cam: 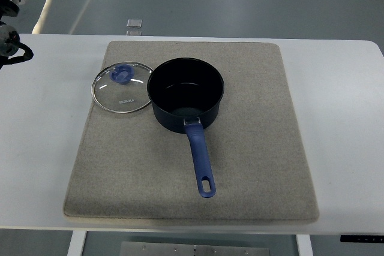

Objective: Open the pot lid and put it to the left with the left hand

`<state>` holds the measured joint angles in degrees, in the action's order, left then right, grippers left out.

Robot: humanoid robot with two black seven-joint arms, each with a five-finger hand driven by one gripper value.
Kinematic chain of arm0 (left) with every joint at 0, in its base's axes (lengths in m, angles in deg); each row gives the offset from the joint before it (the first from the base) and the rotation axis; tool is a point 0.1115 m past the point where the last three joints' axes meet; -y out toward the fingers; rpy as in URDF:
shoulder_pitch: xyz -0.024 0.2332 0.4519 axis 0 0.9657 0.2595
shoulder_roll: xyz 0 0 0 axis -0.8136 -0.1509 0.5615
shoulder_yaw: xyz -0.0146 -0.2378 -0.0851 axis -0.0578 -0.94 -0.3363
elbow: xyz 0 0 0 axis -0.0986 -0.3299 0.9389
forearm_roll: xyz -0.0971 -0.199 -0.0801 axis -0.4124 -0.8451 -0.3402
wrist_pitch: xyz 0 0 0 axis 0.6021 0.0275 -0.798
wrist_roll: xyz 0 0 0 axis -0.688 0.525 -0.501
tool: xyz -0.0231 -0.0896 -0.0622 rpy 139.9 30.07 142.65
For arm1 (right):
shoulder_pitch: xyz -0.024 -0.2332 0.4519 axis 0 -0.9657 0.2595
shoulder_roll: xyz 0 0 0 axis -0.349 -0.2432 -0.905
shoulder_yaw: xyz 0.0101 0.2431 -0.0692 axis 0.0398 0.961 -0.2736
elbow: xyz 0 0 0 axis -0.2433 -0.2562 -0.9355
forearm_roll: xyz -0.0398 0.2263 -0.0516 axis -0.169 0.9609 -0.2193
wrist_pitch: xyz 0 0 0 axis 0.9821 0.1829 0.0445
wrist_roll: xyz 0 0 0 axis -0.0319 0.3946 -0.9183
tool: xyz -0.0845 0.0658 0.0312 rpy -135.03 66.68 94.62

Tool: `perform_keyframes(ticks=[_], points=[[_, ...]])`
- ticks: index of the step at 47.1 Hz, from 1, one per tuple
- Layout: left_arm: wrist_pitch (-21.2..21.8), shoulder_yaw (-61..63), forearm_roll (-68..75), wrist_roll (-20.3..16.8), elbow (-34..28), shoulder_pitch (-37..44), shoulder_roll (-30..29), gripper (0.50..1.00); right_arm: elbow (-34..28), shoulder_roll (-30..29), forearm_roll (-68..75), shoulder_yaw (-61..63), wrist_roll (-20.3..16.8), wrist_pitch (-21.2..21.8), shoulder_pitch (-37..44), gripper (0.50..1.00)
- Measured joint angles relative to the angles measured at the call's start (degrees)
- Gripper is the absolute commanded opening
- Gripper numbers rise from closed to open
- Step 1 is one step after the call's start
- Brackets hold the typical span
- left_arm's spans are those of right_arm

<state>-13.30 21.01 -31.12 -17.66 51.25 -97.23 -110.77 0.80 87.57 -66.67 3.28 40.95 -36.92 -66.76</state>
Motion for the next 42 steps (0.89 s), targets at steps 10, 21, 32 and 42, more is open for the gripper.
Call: perform_keyframes(ticks=[10,21,32,42], points=[[-4.58,-8.47,-0.01,0.0,-4.41,6.3,6.89,0.99,-0.01,0.0,-0.01,0.0,0.0,0.0,0.0,0.915],[-7.8,-16.03,-0.16,0.0,-9.29,10.17,11.62,0.99,-0.02,0.0,-0.01,0.0,0.0,0.0,0.0,0.915],[-11.84,-21.21,-3.13,0.0,-10.97,11.56,11.26,0.99,-0.02,0.0,0.0,0.0,0.0,0.0,0.0,0.915],[-14.48,-21.23,-4.59,0.0,-14.83,11.93,11.61,0.99,-0.02,0.0,0.0,0.0,0.0,0.0,0.0,0.915]])
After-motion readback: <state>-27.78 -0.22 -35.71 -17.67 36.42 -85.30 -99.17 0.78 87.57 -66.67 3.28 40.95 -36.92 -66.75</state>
